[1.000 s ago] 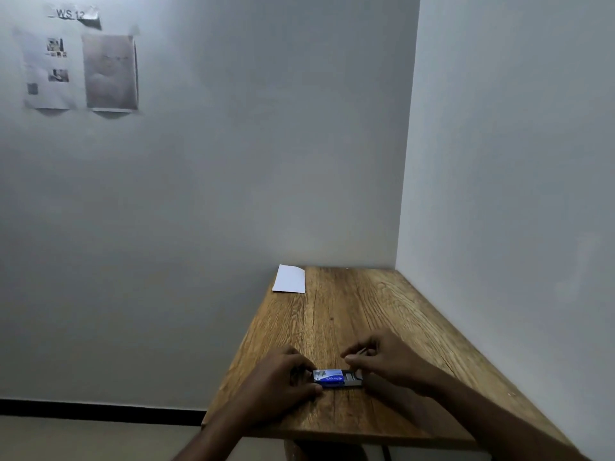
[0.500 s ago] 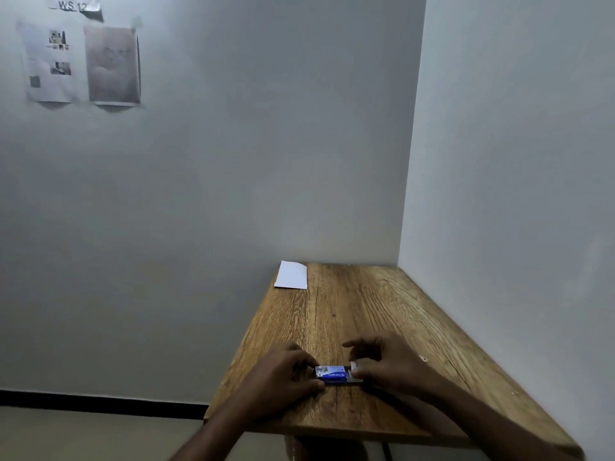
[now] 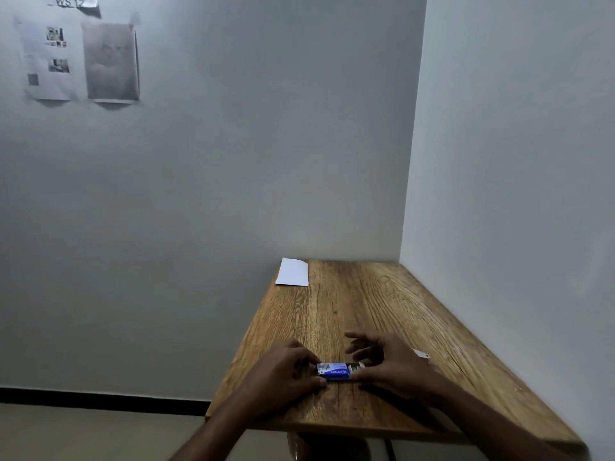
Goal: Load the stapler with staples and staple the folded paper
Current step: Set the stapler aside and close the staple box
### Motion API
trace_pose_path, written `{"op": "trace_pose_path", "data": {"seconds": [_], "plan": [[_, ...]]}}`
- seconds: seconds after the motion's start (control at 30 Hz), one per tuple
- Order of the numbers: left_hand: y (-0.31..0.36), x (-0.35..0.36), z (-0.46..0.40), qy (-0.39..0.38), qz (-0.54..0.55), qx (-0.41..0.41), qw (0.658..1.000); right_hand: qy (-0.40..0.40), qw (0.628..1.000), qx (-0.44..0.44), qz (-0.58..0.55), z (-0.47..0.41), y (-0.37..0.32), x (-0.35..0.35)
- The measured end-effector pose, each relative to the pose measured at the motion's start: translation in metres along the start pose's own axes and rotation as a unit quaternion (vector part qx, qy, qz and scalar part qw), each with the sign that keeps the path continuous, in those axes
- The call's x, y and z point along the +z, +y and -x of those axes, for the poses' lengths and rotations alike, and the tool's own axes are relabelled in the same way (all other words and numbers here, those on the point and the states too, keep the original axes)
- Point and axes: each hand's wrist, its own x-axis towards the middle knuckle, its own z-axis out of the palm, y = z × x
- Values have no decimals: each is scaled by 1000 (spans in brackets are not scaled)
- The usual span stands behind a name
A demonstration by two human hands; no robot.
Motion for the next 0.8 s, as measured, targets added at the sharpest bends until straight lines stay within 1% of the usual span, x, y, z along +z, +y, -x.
{"op": "trace_pose_path", "data": {"seconds": [0.13,0.23,0.3,0.37,0.43,0.8], "plan": [[1,-1,0,0,0,1,1000,39,999,-10,36,8,4,-2],[2,-2,1,-1,4,-1,1000,45,997,-23,66,13,6,-3],[3,-3,2,-1,13,-5,1000,55,997,-10,57,16,9,-5],[3,-3,2,2,24,-11,1000,71,995,-1,72,20,13,-7],[3,-4,2,5,31,-16,999,72,993,0,94,23,14,-8],[6,-6,3,8,50,-26,998,50,992,-17,112,14,6,-2]]}}
